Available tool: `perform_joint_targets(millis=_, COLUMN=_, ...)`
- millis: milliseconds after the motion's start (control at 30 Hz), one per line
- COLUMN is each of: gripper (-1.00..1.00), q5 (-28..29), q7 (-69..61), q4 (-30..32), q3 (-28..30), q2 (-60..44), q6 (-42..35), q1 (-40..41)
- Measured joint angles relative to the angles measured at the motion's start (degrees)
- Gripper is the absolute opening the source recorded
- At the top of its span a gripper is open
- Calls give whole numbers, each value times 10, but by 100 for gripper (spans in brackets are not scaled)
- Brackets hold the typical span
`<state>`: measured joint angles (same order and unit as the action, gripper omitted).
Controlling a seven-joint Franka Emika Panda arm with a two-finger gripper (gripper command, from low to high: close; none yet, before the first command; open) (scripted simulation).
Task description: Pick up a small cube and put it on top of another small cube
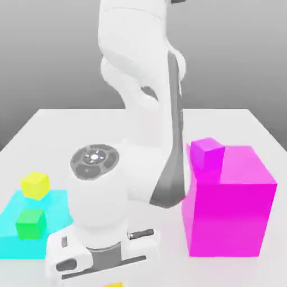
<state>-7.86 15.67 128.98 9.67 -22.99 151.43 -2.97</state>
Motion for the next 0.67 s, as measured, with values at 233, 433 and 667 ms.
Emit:
perform_joint_targets(millis=233, gripper=-100, q5=58, q7=-46, q4=55, q3=71, q2=143, q6=-79, q1=48)
perform_joint_targets(millis=433, gripper=-100, q5=83, q7=-106, q4=104, q3=110, q2=239, q6=-128, q1=146)
perform_joint_targets(millis=667, gripper=100, q5=47, q7=-139, q4=124, q3=73, q2=175, q6=-49, q1=162)
